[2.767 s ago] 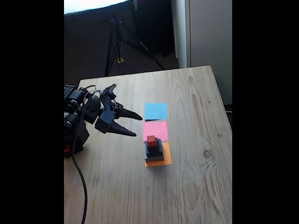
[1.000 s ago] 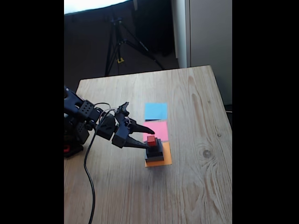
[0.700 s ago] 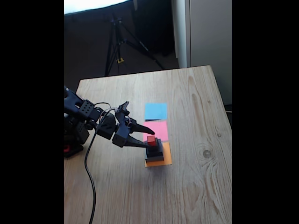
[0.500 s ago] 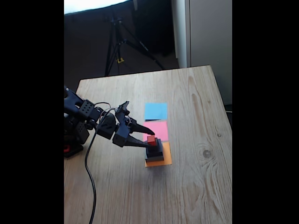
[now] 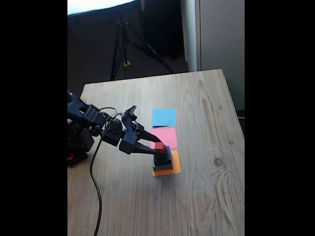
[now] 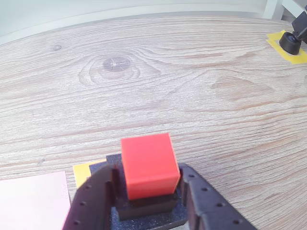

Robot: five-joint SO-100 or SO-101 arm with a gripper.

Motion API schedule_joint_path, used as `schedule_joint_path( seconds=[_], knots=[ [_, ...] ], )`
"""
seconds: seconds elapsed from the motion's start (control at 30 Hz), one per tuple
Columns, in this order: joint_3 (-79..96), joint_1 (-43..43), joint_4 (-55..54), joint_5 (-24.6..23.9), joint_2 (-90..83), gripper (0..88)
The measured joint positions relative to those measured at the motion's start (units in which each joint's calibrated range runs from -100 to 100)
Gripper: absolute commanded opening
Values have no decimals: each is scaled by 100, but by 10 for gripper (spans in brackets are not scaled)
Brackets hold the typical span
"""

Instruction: Tower of hanoi

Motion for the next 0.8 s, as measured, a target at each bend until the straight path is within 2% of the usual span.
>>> schedule_joint_path(
  seconds=[0.27,0.6,0.7,0.8],
  knots=[
    [0,-41,0,0,-17,4],
    [0,-155,72,0,-162,2],
    [-209,-227,608,0,-453,2],
    [-713,-320,1609,0,-847,2]
  ],
)
